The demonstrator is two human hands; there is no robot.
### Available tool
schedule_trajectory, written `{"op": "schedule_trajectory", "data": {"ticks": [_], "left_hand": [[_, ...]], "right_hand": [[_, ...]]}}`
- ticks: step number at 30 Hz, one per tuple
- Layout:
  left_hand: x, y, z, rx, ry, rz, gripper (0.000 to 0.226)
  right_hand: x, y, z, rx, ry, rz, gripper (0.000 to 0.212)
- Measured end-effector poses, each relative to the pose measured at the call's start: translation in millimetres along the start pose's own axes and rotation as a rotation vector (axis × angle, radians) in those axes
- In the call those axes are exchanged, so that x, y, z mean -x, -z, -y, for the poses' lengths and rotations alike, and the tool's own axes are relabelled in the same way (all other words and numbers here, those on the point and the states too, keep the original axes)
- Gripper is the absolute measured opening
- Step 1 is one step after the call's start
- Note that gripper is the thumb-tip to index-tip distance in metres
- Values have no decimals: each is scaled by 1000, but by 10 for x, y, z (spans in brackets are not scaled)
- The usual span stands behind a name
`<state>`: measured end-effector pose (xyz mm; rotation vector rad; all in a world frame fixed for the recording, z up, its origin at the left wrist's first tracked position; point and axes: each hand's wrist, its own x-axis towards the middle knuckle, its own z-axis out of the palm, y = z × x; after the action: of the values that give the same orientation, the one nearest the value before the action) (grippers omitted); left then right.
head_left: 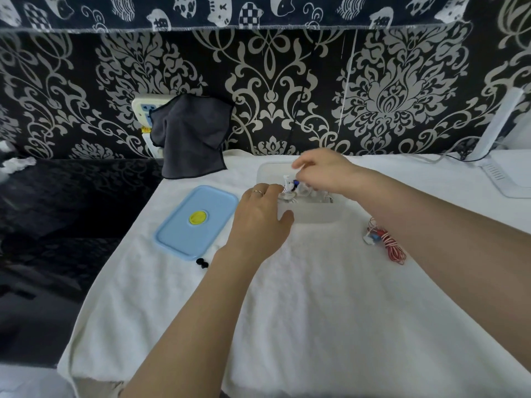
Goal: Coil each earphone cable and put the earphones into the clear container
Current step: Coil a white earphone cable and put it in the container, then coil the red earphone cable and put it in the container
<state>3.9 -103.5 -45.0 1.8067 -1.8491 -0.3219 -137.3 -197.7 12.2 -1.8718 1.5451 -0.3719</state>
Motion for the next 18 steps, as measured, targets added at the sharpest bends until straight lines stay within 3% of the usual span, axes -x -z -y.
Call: {"op": "schedule_trajectory", "data": {"ticks": [3, 5, 9, 11, 14, 18], "left_hand": [[34, -9, -75, -150, 4, -26, 51], [76, -9, -160, -176, -12, -45, 51], [174, -12, -310, -115, -129, -75, 47], [259, -28, -356, -92, -177, -42, 43], [391, -57, -379, -99, -228, 36, 40], [527, -47, -399, -155, -245, 109, 40]], "right_hand": [[178, 137, -74, -139, 73, -190, 41], [349, 232, -191, -235, 81, -282, 35], [768, 298, -590, -131, -5, -429, 23], [966, 207, -811, 57, -53, -427, 21], [1114, 42, -1063, 311, -81, -272, 13], [1148, -75, -1240, 459, -71, -176, 29]]}}
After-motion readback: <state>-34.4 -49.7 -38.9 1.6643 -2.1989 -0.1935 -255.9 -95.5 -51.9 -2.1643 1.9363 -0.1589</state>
